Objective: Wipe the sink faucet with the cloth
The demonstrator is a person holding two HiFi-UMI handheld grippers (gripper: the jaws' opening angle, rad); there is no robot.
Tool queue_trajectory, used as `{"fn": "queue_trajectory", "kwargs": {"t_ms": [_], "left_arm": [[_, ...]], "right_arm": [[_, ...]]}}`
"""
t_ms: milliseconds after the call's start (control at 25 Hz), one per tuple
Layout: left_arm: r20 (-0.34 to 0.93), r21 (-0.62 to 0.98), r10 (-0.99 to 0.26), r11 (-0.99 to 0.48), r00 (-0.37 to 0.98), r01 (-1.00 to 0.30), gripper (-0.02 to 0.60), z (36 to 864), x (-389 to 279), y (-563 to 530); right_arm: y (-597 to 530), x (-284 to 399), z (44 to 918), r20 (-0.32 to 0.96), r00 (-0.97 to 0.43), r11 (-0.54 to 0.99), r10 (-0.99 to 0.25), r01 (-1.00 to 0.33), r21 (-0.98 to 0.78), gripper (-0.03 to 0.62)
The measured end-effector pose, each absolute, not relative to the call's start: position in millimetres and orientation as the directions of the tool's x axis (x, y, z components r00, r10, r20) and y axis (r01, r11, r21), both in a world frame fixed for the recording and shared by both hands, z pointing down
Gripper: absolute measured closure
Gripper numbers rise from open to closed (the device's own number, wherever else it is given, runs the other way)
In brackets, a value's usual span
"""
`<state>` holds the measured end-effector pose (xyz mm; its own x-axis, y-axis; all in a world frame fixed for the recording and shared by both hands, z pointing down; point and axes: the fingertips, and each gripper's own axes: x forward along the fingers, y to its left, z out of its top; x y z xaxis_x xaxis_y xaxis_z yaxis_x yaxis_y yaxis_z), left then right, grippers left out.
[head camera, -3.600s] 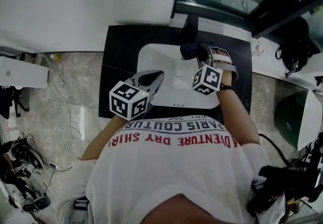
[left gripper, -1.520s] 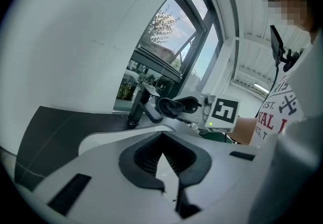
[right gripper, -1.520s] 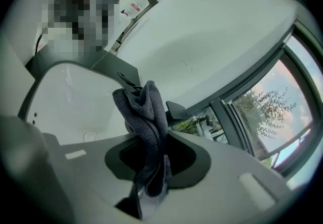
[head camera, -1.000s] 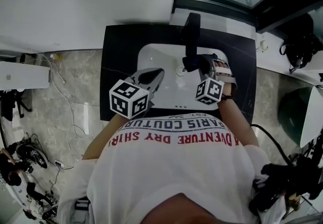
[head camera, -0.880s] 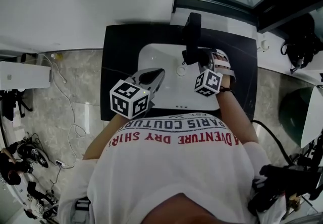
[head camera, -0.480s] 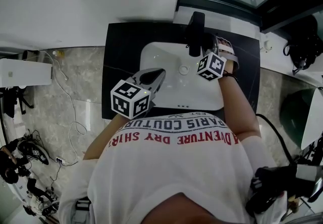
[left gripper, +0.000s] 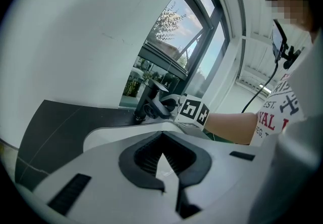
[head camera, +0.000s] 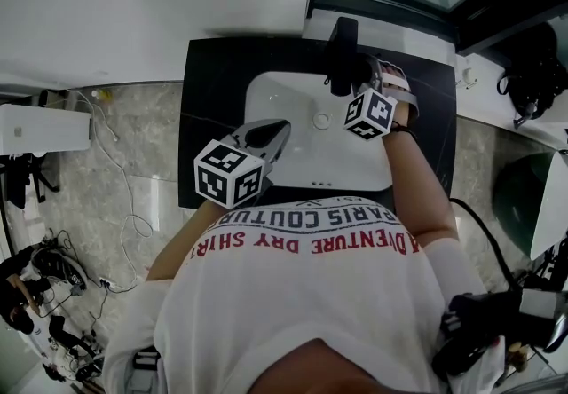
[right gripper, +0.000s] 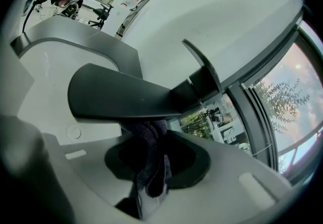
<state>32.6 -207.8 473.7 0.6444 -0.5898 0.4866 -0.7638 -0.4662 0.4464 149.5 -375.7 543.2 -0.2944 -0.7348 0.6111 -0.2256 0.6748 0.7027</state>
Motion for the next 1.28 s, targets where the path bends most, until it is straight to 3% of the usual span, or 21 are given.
{"fn": "queue_trajectory", "kwargs": {"t_ms": [840,1040,1280], "left_arm": [[0.468,0.438,-0.566,-0.519,0.679,-0.734,0.58,463.2,53.7,-191.2],[0.468,0.445,-0.545,-0.534,0.695,-0.719,0.581,461.7,59.6,-192.4],[0.452,0.444,-0.509,-0.584,0.733,-0.679,0.58,449.1,74.0,-202.5]], "right_arm": [[-292.0,168.4,547.3,0.649,-0.351,0.738,-0.675,-0.312,0.598,0.513],[-275.8,190.5,556.8,0.678,-0.358,0.749,-0.642,-0.479,0.457,0.513],[-264.3,209.6,550.8,0.605,-0.482,0.653,-0.633,-0.752,0.085,0.513]]}}
